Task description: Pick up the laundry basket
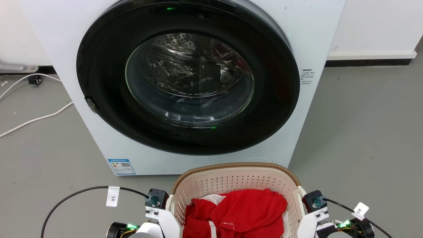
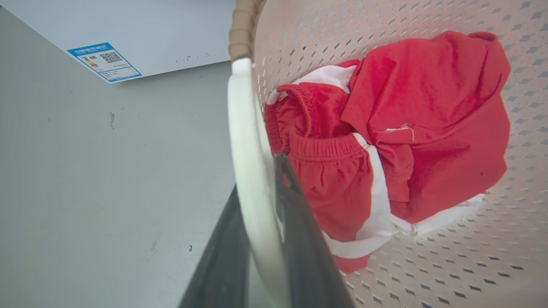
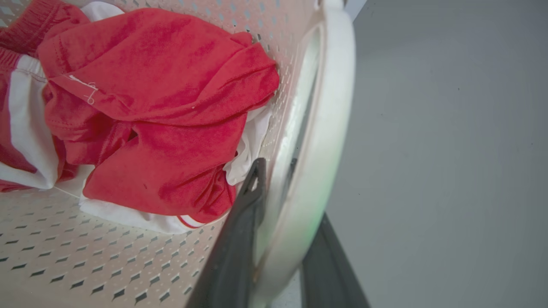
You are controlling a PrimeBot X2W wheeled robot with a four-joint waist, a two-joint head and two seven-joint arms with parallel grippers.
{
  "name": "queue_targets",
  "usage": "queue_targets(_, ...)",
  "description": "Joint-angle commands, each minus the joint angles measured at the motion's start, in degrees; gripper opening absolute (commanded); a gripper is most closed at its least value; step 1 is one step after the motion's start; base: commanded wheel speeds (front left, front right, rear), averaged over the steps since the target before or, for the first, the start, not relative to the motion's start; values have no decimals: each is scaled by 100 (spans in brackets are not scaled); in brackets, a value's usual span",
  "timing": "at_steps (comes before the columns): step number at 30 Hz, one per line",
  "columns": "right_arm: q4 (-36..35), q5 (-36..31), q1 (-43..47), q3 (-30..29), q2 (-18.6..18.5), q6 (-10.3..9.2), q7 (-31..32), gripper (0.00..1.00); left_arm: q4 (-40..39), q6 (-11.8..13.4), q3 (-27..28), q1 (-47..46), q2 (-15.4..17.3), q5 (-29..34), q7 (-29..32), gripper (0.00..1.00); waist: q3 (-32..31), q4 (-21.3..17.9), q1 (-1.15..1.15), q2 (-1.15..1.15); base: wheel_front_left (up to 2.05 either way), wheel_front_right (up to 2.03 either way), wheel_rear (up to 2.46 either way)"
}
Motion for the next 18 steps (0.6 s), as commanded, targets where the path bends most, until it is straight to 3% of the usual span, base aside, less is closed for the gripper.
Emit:
queue_targets(1, -29, -5, 47, 65, 72, 20, -26, 0, -62, -79, -61, -128, -69, -24, -73, 0, 0, 0, 0, 0, 0, 0, 0)
queue_targets(18, -29, -16, 46, 59, 71, 20, -42, 0, -28, -80, -280, -141, -52, -261, -113, 0, 17, -2, 0, 0, 0, 0, 0)
